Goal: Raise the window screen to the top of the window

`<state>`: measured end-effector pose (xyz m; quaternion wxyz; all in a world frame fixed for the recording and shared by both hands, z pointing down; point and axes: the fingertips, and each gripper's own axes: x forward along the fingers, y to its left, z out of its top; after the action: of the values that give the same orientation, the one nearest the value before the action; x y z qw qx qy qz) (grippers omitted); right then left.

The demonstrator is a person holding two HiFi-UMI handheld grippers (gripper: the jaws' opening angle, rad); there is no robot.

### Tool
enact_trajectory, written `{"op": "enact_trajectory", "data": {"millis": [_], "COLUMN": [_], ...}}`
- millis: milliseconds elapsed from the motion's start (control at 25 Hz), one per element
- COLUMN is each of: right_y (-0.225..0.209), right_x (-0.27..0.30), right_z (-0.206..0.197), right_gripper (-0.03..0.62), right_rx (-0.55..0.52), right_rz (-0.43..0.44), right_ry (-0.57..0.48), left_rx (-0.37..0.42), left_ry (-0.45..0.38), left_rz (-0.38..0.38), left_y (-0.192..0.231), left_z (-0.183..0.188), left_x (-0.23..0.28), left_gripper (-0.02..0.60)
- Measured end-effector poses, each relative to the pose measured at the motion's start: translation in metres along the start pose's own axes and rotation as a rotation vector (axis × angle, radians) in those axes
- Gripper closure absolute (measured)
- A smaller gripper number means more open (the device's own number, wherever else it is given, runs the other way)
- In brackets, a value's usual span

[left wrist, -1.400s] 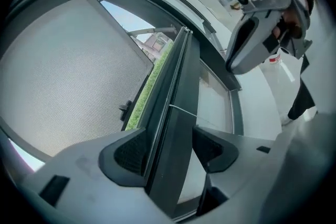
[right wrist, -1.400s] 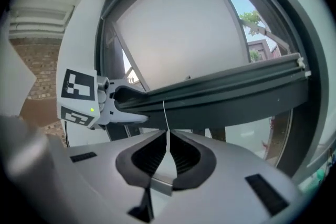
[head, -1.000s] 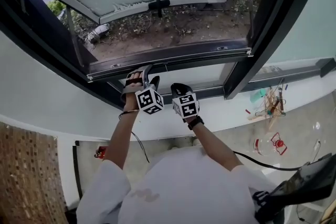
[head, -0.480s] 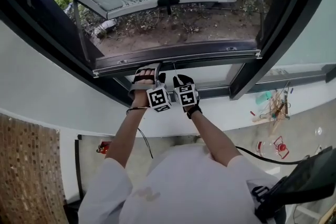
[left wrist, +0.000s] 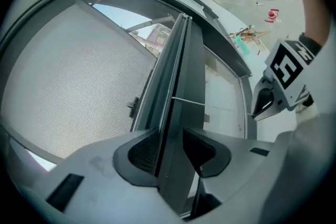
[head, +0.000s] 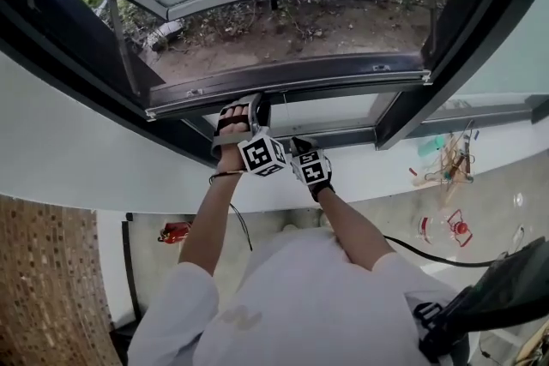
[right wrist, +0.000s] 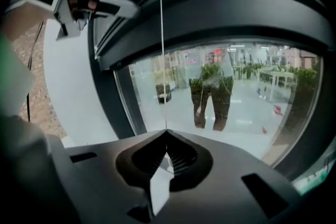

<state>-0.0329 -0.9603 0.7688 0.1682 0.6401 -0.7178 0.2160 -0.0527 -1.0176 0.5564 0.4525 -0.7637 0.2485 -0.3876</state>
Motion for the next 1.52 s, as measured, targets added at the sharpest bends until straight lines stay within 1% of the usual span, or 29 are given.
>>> {"op": "enact_trajectory", "data": {"millis": [160, 200, 240, 320, 440, 480, 600, 680, 720, 840, 880, 960, 1040, 1120, 1200, 1240, 1280, 1320, 1400, 1440, 1480, 1520], "right_y": [0.011, 0.012, 0.012, 0.012, 0.015, 0.016, 0.013, 0.008, 0.006, -0.004, -0.006, -0.008, -0.008, -0.007, -0.006, -0.006, -0.005, -0.005, -0.007, -0.008, -0.009, -0.008], "right_x": [-0.017, -0.025, -0.033, -0.041, -0.049, -0.052, -0.058, -0.065, -0.067, -0.075, -0.078, -0.081, -0.081, -0.081, -0.079, -0.079, -0.078, -0.077, -0.073, -0.071, -0.068, -0.065], "right_z": [-0.114, -0.133, -0.141, -0.141, -0.139, -0.140, -0.146, -0.149, -0.147, -0.142, -0.142, -0.140, -0.137, -0.135, -0.133, -0.132, -0.131, -0.130, -0.128, -0.126, -0.125, -0.122], "right_gripper": [0.592, 0.591, 0.592, 0.592, 0.592, 0.592, 0.592, 0.592, 0.592, 0.592, 0.592, 0.592, 0.592, 0.592, 0.592, 0.592, 0.592, 0.592, 0.592, 0.592, 0.592, 0.592], "right_rx": [-0.024, -0.026, -0.019, -0.012, -0.053, -0.056, -0.027, -0.011, -0.012, -0.023, -0.025, -0.038, -0.062, -0.077, -0.077, -0.073, -0.066, -0.057, -0.038, -0.034, -0.031, -0.030], "right_rz": [0.044, 0.050, 0.055, 0.065, 0.070, 0.066, 0.043, 0.035, 0.029, 0.000, -0.006, -0.010, -0.004, 0.007, 0.014, 0.015, 0.016, 0.015, 0.008, 0.006, 0.006, 0.006], "right_ry": [0.220, 0.233, 0.216, 0.181, 0.158, 0.148, 0.138, 0.142, 0.138, 0.115, 0.110, 0.105, 0.105, 0.104, 0.100, 0.098, 0.093, 0.086, 0.073, 0.068, 0.063, 0.057], "left_rx": [0.063, 0.064, 0.060, 0.056, 0.042, 0.031, 0.017, 0.006, -0.022, -0.155, -0.185, -0.234, -0.317, -0.391, -0.465, -0.527, -0.622, -0.756, -1.098, -1.251, -1.355, -1.404], "left_ry": [0.013, 0.021, 0.027, 0.024, 0.011, 0.008, 0.014, 0.021, 0.009, -0.045, -0.058, -0.087, -0.111, -0.115, -0.115, -0.122, -0.142, -0.177, -0.266, -0.293, -0.300, -0.292], "left_rz": [0.046, 0.053, 0.055, 0.053, 0.050, 0.060, 0.116, 0.108, 0.097, 0.053, 0.051, 0.075, 0.111, 0.137, 0.138, 0.127, 0.106, 0.071, -0.036, -0.092, -0.138, -0.171], "left_y": [0.000, 0.000, -0.001, -0.001, 0.000, -0.001, -0.004, -0.004, -0.001, 0.002, 0.002, 0.007, 0.014, 0.018, 0.013, 0.008, 0.002, -0.006, -0.026, -0.039, -0.056, -0.073], "left_z": [-0.003, -0.003, -0.003, -0.002, -0.001, -0.001, 0.000, 0.001, 0.001, 0.002, 0.003, 0.004, 0.004, 0.002, 0.000, -0.002, -0.003, -0.003, -0.001, 0.000, -0.001, -0.001], "left_x": [-0.001, -0.002, -0.002, -0.001, 0.000, 0.000, 0.000, -0.001, -0.001, -0.003, -0.005, -0.009, -0.017, -0.027, -0.035, -0.039, -0.043, -0.047, -0.053, -0.055, -0.057, -0.059], "left_gripper": [0.437, 0.437, 0.448, 0.449, 0.457, 0.478, 0.480, 0.488, 0.491, 0.491, 0.491, 0.491, 0.489, 0.491, 0.491, 0.491, 0.491, 0.491, 0.491, 0.491, 0.491, 0.491]}}
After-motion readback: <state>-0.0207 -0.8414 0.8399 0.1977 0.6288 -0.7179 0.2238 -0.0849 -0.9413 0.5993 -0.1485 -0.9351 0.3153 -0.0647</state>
